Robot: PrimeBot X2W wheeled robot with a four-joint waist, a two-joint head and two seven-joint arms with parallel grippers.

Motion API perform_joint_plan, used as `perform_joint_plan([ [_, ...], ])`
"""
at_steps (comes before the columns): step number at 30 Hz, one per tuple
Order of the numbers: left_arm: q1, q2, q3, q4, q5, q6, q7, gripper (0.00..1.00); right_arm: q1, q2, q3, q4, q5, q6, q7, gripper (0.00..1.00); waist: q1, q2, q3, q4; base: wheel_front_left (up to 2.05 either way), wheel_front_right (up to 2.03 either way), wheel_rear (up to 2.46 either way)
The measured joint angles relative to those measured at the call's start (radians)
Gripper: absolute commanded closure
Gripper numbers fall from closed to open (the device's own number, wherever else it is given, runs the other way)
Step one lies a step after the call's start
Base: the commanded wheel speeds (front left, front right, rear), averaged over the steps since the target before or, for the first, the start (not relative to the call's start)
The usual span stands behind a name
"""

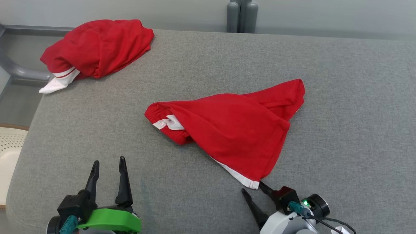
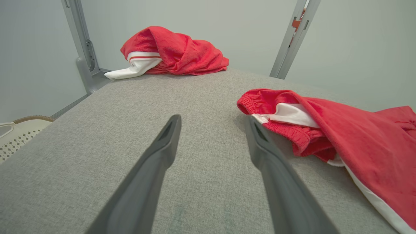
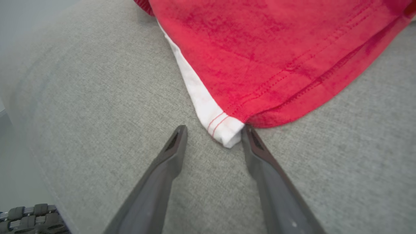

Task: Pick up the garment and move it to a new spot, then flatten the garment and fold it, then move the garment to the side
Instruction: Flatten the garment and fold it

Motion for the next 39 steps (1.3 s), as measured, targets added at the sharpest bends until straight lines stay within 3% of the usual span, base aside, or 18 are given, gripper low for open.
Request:
perform_joint_plan([
  [6, -0.003, 0.0, 0.007, 0.0, 0.0, 0.0, 0.0, 0.0, -0.013, 0.0, -0.025, -0.009, -0.002, 0.0, 0.001, 0.74, 0.0001, 0.0, 0.004, -0.001, 0.0, 0.0, 0.0],
  [7, -0.003, 0.0, 0.007, -0.001, 0.0, 0.0, 0.0, 0.0, -0.013, 0.0, -0.033, -0.018, -0.005, 0.0, 0.001, 0.92, 0.0, 0.0, 0.004, -0.002, 0.0, 0.0, 0.0],
  [8, -0.003, 0.0, 0.008, -0.001, 0.0, 0.0, 0.0, 0.0, -0.012, 0.0, -0.044, -0.032, -0.008, 0.0, 0.002, 1.0, 0.0, 0.0, 0.004, -0.004, 0.0, 0.0, 0.0],
  [15, -0.004, 0.0, 0.0, 0.005, 0.002, -0.008, 0.0, 0.0, 0.008, 0.0, -0.12, -0.154, -0.006, 0.0, 0.003, 1.0, 0.0, 0.0, 0.004, -0.026, 0.0, 0.0, 0.0],
  [20, -0.027, 0.0, -0.037, 0.058, -0.069, -0.033, 0.0, 0.0, 0.016, 0.0, -0.171, -0.241, 0.005, 0.0, 0.003, 1.0, 0.0, 0.0, 0.002, -0.052, 0.0, 0.0, 0.0],
  [32, -0.237, -0.002, -0.116, 0.366, -0.318, -0.053, 0.0, 0.0, 0.002, 0.0, -0.191, -0.311, 0.0, 0.0, 0.003, 1.0, 0.0, 0.0, 0.004, -0.112, 0.0, 0.0, 0.0],
  [39, -0.356, -0.001, -0.134, 0.497, -0.377, -0.052, 0.0, 0.0, -0.005, -0.001, -0.178, -0.313, 0.0, 0.0, 0.003, 1.0, 0.0, 0.0, 0.023, -0.135, 0.0, 0.0, 0.0],
])
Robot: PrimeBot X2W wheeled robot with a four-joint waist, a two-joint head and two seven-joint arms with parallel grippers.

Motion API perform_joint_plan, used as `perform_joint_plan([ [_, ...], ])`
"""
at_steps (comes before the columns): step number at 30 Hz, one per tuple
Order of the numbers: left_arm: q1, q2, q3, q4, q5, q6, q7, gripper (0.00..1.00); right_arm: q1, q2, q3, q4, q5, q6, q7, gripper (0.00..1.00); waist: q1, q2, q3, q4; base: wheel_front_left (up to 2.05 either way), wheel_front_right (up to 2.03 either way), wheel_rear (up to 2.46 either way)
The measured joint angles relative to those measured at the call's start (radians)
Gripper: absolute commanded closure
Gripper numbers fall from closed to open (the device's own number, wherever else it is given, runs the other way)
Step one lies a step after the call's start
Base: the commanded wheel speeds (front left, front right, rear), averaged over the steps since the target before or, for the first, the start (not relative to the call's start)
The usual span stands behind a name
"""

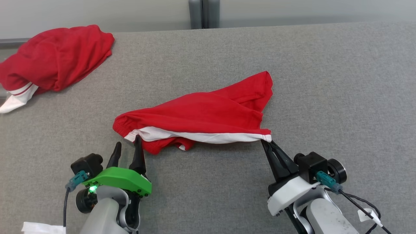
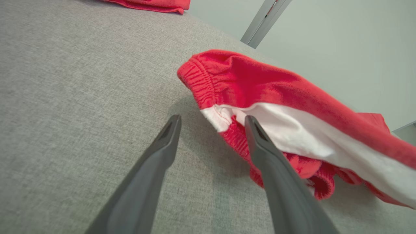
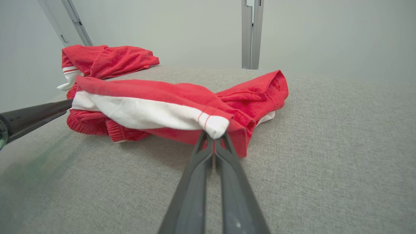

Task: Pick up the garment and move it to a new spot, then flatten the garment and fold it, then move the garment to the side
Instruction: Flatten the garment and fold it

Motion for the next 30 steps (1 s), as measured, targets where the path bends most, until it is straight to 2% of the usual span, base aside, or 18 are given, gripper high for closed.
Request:
perform_joint_plan([
  [1, -0.012, 0.0, 0.0, 0.013, -0.007, 0.0, 0.0, 0.0, -0.001, 0.0, 0.001, 0.0, 0.0, 0.0, 0.0, 1.0, 0.0, 0.0, 0.003, -0.003, 0.0, 0.0, 0.0],
  [3, -0.03, 0.0, 0.002, 0.036, -0.017, 0.0, 0.0, 0.14, -0.003, 0.0, 0.003, -0.001, 0.0, 0.0, 0.0, 1.0, 0.0, 0.0, 0.007, -0.009, 0.0, 0.0, 0.0],
  [4, -0.037, 0.0, 0.005, 0.05, -0.024, 0.0, 0.0, 0.24, -0.005, 0.0, 0.005, -0.001, 0.0, 0.0, 0.0, 1.0, 0.0, 0.0, 0.01, -0.012, 0.0, 0.0, 0.0],
  [6, -0.046, 0.0, 0.006, 0.068, -0.024, -0.001, 0.0, 0.51, -0.008, 0.0, 0.006, -0.001, 0.0, 0.0, 0.0, 1.0, 0.0, 0.0, 0.014, -0.018, 0.0, 0.0, 0.0],
  [7, -0.053, 0.0, 0.007, 0.076, -0.024, -0.002, 0.0, 0.57, -0.01, 0.0, 0.006, -0.002, 0.0, 0.0, 0.0, 1.0, 0.0, 0.0, 0.016, -0.02, 0.0, 0.0, 0.0],
  [8, -0.058, 0.0, 0.006, 0.08, -0.025, -0.007, 0.0, 0.67, -0.012, 0.0, 0.005, -0.003, 0.0, 0.0, 0.0, 1.0, 0.0, 0.0, 0.019, -0.023, 0.0, 0.0, 0.0],
  [10, -0.064, 0.0, 0.006, 0.081, -0.026, -0.014, 0.0, 0.97, -0.013, 0.0, 0.003, -0.006, 0.0, 0.0, 0.0, 1.0, 0.0, 0.0, 0.023, -0.026, 0.0, 0.0, 0.0],
  [11, -0.067, 0.0, 0.006, 0.079, -0.027, -0.017, 0.0, 1.0, -0.013, 0.0, 0.002, -0.006, 0.0, 0.0, 0.0, 1.0, 0.0, 0.0, 0.025, -0.027, 0.0, 0.0, 0.0],
  [16, -0.069, 0.0, 0.009, 0.043, -0.015, -0.034, 0.0, 1.0, -0.019, 0.0, -0.012, -0.015, 0.001, 0.0, 0.0, 1.0, 0.0, 0.0, 0.03, -0.033, 0.0, 0.0, 0.0],
  [24, -0.04, 0.015, 0.05, -0.139, 0.024, -0.063, 0.0, 1.0, -0.054, -0.006, -0.061, -0.073, 0.046, 0.0, 0.0, 1.0, 0.0, 0.0, 0.011, -0.036, 0.0, 0.0, 0.0],
  [30, 0.01, 0.064, 0.002, -0.328, 0.015, -0.074, 0.0, 1.0, -0.081, -0.077, -0.083, -0.161, 0.113, 0.0, 0.0, 1.0, 0.0, 0.0, -0.028, -0.039, 0.0, 0.0, 0.0],
])
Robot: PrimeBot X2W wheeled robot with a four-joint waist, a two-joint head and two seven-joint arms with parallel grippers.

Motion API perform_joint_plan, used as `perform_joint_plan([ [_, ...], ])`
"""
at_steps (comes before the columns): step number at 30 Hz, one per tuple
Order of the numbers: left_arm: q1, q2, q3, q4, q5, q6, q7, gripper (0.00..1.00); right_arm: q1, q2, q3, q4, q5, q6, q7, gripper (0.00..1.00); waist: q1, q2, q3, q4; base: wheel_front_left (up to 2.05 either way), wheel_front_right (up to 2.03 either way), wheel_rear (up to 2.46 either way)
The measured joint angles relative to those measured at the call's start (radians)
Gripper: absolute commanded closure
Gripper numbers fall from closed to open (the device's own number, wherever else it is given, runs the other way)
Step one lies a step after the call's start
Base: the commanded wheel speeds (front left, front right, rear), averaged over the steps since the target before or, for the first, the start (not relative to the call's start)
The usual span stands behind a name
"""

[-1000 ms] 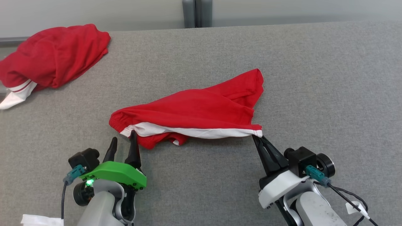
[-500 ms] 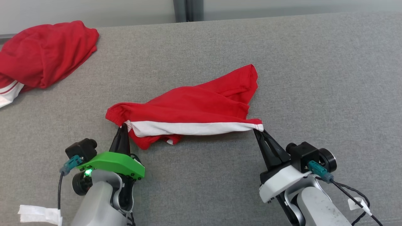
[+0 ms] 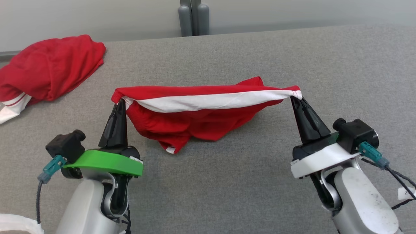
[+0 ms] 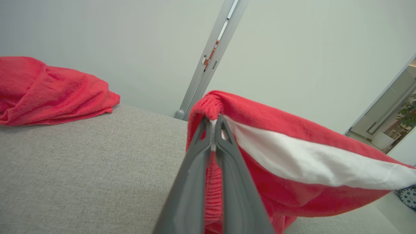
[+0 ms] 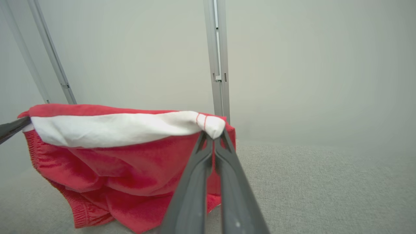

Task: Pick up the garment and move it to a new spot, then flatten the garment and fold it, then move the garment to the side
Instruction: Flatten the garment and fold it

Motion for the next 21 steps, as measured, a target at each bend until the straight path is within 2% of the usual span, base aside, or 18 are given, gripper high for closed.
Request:
perform_joint_plan([
  [5, 0.042, 0.069, -0.033, -0.209, -0.059, -0.001, 0.039, 1.0, -0.002, -0.077, -0.008, -0.114, 0.067, 0.0, 0.039, 1.0, 0.0, 0.0, -0.044, -0.004, 0.0, 0.0, 0.0],
  [10, 0.063, 0.14, -0.017, -0.414, -0.1, 0.0, 0.109, 1.0, -0.001, -0.125, -0.041, -0.264, 0.11, 0.0, 0.102, 1.0, 0.0, 0.0, -0.089, -0.014, 0.0, 0.0, 0.0],
  [15, 0.048, 0.197, 0.004, -0.608, -0.111, 0.029, 0.201, 1.0, -0.001, -0.153, -0.094, -0.426, 0.118, 0.0, 0.174, 1.0, 0.0, 0.0, -0.125, -0.033, 0.0, 0.0, 0.0],
  [21, -0.059, 0.238, 0.02, -0.708, -0.132, 0.062, 0.301, 1.0, -0.027, -0.174, -0.138, -0.545, 0.126, 0.0, 0.263, 1.0, 0.0, 0.0, -0.133, -0.056, 0.0, 0.0, 0.0],
])
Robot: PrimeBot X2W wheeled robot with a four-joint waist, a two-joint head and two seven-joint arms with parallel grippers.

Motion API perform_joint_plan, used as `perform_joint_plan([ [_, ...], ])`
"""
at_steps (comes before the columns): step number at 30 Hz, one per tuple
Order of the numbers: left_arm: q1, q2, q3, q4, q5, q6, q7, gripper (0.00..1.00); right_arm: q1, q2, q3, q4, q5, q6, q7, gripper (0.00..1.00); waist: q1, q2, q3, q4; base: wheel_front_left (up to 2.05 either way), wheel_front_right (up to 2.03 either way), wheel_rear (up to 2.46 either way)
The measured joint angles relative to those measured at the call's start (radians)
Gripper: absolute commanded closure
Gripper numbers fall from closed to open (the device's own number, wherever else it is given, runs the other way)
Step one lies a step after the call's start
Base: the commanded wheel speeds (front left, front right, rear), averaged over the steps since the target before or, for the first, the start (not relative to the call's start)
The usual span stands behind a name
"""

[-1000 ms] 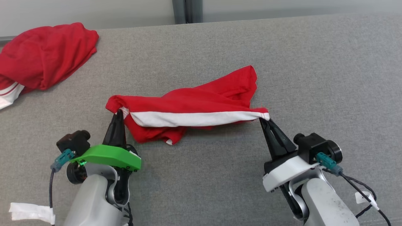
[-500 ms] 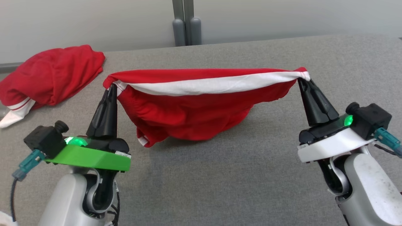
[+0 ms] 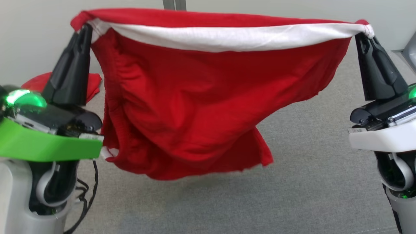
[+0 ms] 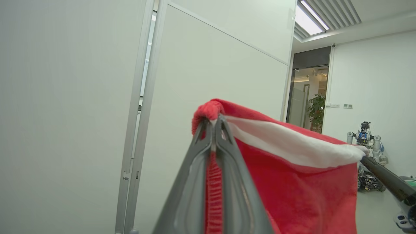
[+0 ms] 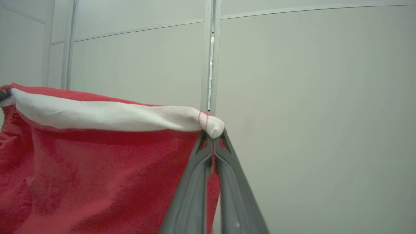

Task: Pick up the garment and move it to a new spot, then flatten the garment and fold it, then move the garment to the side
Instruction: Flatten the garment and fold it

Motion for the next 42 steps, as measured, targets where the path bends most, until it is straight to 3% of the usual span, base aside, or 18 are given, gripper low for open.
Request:
perform_joint_plan([
  [5, -0.099, 0.006, -0.011, 0.057, -0.005, 0.003, 0.043, 1.0, -0.042, 0.006, 0.005, 0.016, 0.015, 0.0, 0.044, 1.0, 0.0, 0.0, 0.035, -0.006, 0.0, 0.0, 0.0],
  [11, -0.292, 0.007, -0.041, 0.263, 0.023, -0.017, 0.063, 1.0, -0.223, 0.031, 0.061, 0.211, 0.025, 0.0, 0.033, 1.0, 0.0, 0.0, 0.113, -0.017, 0.0, 0.0, 0.0],
  [18, -0.61, 0.015, -0.059, 0.533, 0.124, -0.041, -0.016, 1.0, -0.593, 0.166, 0.046, 0.555, -0.065, 0.0, -0.136, 1.0, 0.0, 0.0, 0.229, -0.055, 0.0, 0.0, 0.0],
  [24, -0.769, 0.028, -0.122, 0.725, 0.201, -0.058, -0.132, 1.0, -0.743, 0.237, 0.06, 0.77, -0.135, 0.0, -0.248, 1.0, 0.0, 0.0, 0.333, -0.103, 0.0, 0.0, 0.0],
  [28, -0.754, 0.021, -0.165, 0.832, 0.189, -0.06, -0.214, 1.0, -0.729, 0.248, 0.118, 0.865, -0.121, 0.0, -0.26, 1.0, 0.0001, 0.0, 0.41, -0.126, 0.0, 0.0, 0.0],
  [33, -0.633, 0.018, -0.244, 0.868, 0.13, -0.063, -0.279, 1.0, -0.625, 0.25, 0.162, 0.843, -0.073, 0.0, -0.261, 1.0, 0.0002, 0.0, 0.495, -0.14, 0.0, 0.0, 0.0],
  [37, -0.525, 0.026, -0.256, 0.797, 0.064, -0.063, -0.296, 1.0, -0.533, 0.249, 0.144, 0.803, -0.075, 0.0, -0.261, 1.0, 0.0002, 0.0, 0.532, -0.135, 0.0, 0.0, 0.0],
  [42, -0.354, 0.021, -0.138, 0.599, 0.061, -0.063, -0.3, 1.0, -0.417, 0.251, 0.098, 0.704, -0.09, 0.0, -0.261, 1.0, 0.0001, 0.0, 0.52, -0.12, 0.0, 0.0, 0.0],
])
